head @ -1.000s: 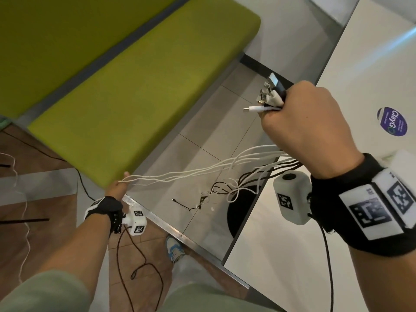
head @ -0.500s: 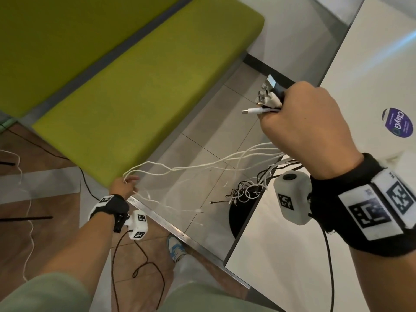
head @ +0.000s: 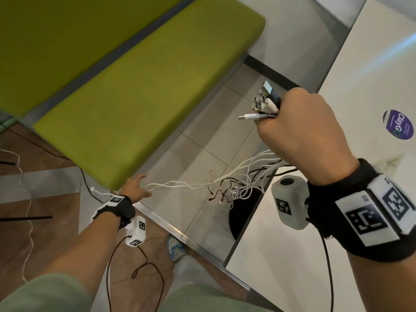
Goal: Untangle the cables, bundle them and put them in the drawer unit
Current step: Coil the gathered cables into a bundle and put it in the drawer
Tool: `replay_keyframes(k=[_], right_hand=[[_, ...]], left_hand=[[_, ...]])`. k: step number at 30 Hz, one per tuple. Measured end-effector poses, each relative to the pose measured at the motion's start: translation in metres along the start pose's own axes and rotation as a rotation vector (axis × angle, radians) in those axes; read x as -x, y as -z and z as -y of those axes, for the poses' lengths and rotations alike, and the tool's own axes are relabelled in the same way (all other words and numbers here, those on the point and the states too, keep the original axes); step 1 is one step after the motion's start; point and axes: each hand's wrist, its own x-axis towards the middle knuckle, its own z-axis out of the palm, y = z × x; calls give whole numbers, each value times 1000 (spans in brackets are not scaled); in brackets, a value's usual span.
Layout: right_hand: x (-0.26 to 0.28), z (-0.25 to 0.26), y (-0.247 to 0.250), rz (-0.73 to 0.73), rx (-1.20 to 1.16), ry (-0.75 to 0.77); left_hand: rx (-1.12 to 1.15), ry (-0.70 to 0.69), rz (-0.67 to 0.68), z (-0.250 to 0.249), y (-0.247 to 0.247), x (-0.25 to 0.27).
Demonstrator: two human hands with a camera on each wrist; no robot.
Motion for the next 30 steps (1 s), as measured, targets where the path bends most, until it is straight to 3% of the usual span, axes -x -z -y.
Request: replay_keyframes(k=[6, 11, 14, 17, 20, 25, 27, 30], right_hand=[[3, 13, -3, 29, -63, 11], [3, 18, -10, 22, -101, 30], [1, 20, -15, 16, -159, 50], [1, 25, -20, 20, -205, 65], [4, 31, -28, 3, -249, 77], [12, 28, -42, -61, -294, 64], [19, 21, -47, -90, -386, 4], [37, 4, -48, -152, -520, -95]], left_hand=[[-239, 154, -92, 2, 3, -7], [-242, 232, -121, 5, 7, -10], [-166, 187, -45, -5, 12, -10], [-9, 16, 49, -37, 17, 0], [176, -306, 159, -93, 24, 29], [453, -767, 460, -203, 41, 116], [613, -862, 521, -237, 39, 152], [778, -873, 589, -261, 23, 187]])
